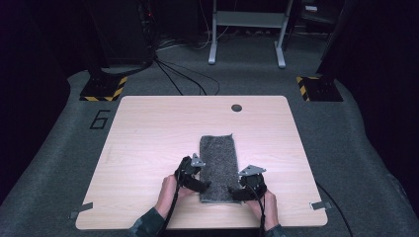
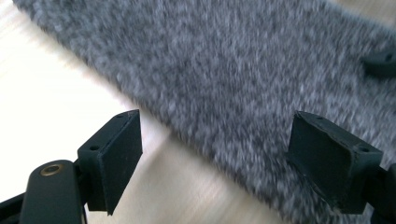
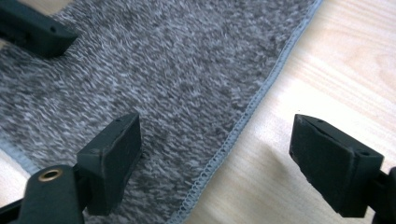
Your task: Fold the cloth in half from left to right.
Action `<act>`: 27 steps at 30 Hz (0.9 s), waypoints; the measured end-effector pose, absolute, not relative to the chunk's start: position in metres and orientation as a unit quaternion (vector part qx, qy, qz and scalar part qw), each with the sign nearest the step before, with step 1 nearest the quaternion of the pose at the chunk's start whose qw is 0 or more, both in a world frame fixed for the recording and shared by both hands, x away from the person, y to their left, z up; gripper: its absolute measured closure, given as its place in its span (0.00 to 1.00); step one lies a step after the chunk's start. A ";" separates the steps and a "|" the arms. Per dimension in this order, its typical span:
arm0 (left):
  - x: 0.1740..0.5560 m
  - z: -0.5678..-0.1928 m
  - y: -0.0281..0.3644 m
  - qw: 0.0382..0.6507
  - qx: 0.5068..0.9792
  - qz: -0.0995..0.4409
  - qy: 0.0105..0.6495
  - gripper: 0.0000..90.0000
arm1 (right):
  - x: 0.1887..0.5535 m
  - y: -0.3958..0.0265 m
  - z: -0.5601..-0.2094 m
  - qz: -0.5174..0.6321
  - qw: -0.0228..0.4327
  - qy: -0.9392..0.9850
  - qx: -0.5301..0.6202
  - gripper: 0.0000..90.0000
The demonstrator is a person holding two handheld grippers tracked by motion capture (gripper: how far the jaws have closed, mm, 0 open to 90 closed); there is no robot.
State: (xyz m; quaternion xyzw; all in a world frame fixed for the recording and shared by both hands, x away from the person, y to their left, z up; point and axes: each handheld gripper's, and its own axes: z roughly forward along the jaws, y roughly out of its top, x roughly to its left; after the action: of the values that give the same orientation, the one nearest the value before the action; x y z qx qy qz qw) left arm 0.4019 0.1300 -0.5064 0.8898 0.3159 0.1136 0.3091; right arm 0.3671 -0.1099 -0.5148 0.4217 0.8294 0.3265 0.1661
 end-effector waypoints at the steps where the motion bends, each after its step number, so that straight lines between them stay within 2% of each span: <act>1: 0.400 -0.509 0.130 0.306 0.890 0.117 0.317 0.19 | 0.367 -0.110 -0.516 0.326 0.167 0.830 0.420 0.19; 10: 0.387 -0.513 0.140 0.303 0.888 0.134 0.318 0.19 | 0.360 -0.111 -0.520 0.328 0.160 0.832 0.418 0.19; 20: 0.368 -0.506 0.153 0.327 0.884 0.125 0.310 0.16 | 0.349 -0.108 -0.520 0.335 0.165 0.835 0.404 0.18; 27: 0.355 -0.512 0.151 0.305 0.896 0.124 0.297 0.16 | 0.347 -0.109 -0.520 0.333 0.159 0.840 0.399 0.18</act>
State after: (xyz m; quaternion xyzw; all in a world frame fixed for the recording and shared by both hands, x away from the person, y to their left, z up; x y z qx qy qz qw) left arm 0.3548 0.1512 -0.5124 0.8964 0.2968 0.1241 0.3048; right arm 0.3474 -0.1086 -0.5205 0.3987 0.8396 0.3329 0.1594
